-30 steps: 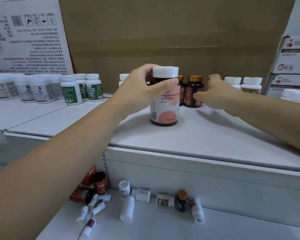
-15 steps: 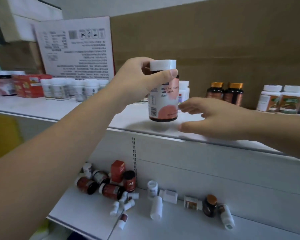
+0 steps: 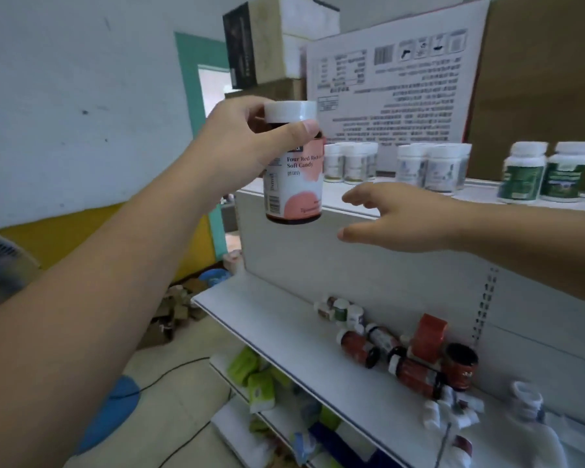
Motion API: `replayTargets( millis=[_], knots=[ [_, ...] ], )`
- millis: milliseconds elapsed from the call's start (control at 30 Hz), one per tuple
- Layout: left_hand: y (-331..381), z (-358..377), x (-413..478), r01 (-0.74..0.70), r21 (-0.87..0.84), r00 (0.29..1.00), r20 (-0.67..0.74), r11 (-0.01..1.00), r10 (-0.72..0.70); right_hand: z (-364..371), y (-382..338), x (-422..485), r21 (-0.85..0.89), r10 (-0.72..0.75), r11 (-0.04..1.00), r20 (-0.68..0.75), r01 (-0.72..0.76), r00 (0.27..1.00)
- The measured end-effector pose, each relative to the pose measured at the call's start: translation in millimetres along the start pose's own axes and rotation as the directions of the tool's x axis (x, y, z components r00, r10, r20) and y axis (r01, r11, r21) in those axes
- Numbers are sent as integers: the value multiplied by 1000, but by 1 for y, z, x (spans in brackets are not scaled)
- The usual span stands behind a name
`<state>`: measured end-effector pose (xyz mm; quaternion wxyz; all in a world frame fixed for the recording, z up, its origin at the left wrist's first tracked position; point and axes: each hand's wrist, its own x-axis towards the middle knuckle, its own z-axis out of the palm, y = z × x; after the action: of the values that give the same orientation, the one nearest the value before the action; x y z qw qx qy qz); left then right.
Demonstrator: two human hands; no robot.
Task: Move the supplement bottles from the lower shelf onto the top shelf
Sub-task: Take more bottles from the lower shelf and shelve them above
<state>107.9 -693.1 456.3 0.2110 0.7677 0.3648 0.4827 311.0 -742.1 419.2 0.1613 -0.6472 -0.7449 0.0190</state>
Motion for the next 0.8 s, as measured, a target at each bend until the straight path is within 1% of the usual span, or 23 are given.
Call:
replayTargets(
  millis=[100, 200, 300, 400, 533, 667, 800],
  knots=[
    [-48, -42, 13, 52, 42, 997, -66, 998, -50, 23, -32, 59, -30, -55, 998, 30, 56, 998],
    [-94, -72, 35, 82, 40, 989, -123, 996, -76, 42, -58, 118, -61, -102, 992, 73, 107, 992],
    [-141, -92, 69, 77, 26, 987, -147, 997, -72, 62, -76, 180, -74, -139, 986, 113, 148, 984],
    [-186, -104, 116, 50, 21, 986, -158, 999, -46, 77, -84, 246, -85, -165, 981, 114, 175, 980],
    [-241, -110, 193, 25, 14, 991, -130, 1000, -23, 85, -80, 326, -64, -145, 986, 119, 153, 982],
    [-298, -108, 265, 9, 3, 995, -103, 1000, -8, 95, -72, 393, -39, -94, 994, 96, 98, 991],
    [-351, -101, 323, 2, -45, 1000, 14, 999, -1, 112, -70, 440, -43, -45, 998, 97, 49, 994]
  ],
)
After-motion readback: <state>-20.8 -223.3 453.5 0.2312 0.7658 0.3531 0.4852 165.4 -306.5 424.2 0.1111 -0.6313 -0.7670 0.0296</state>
